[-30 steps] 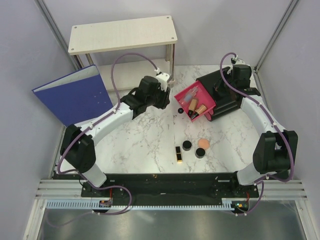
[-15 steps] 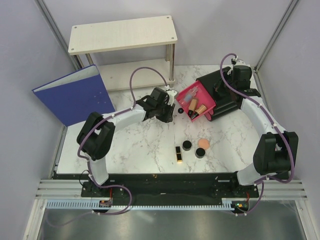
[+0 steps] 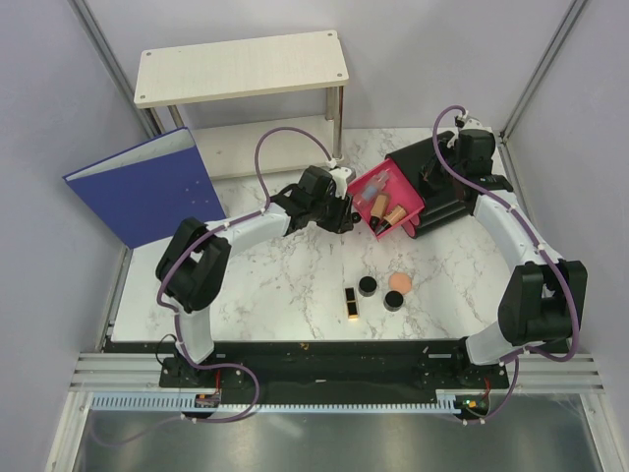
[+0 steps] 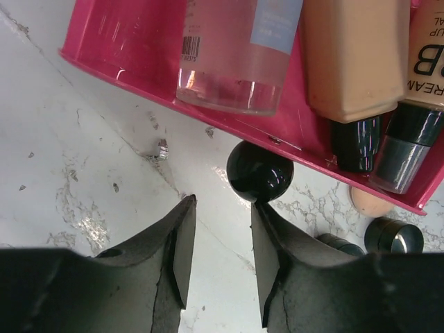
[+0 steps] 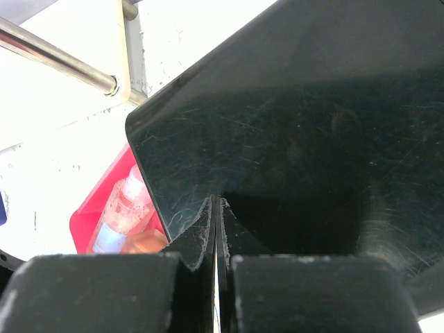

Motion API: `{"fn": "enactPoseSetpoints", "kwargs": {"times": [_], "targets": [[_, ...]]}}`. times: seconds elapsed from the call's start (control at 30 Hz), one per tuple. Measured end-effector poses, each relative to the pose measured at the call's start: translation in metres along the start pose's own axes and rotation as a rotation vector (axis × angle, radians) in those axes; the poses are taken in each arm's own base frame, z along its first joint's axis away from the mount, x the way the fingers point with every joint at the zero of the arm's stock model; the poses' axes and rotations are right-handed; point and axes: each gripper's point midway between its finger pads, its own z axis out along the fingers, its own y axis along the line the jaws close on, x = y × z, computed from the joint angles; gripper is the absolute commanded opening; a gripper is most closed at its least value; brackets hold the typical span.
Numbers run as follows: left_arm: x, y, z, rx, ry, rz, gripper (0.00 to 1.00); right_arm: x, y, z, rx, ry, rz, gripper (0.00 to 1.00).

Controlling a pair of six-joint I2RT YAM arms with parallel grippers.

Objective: Organize the makeup

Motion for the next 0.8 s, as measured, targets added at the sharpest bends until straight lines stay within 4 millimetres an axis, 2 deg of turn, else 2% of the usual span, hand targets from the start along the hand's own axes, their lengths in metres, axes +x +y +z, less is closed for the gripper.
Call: {"fn": "enactPoseSetpoints", "kwargs": {"times": [0.8], "targets": [[0.0007,-0.0059,0.0043,0.030,-0.021,0.004,0.51,0.0005,-0.0015,-0.0012,0.007,-0.002,0.000,0.00]]}}
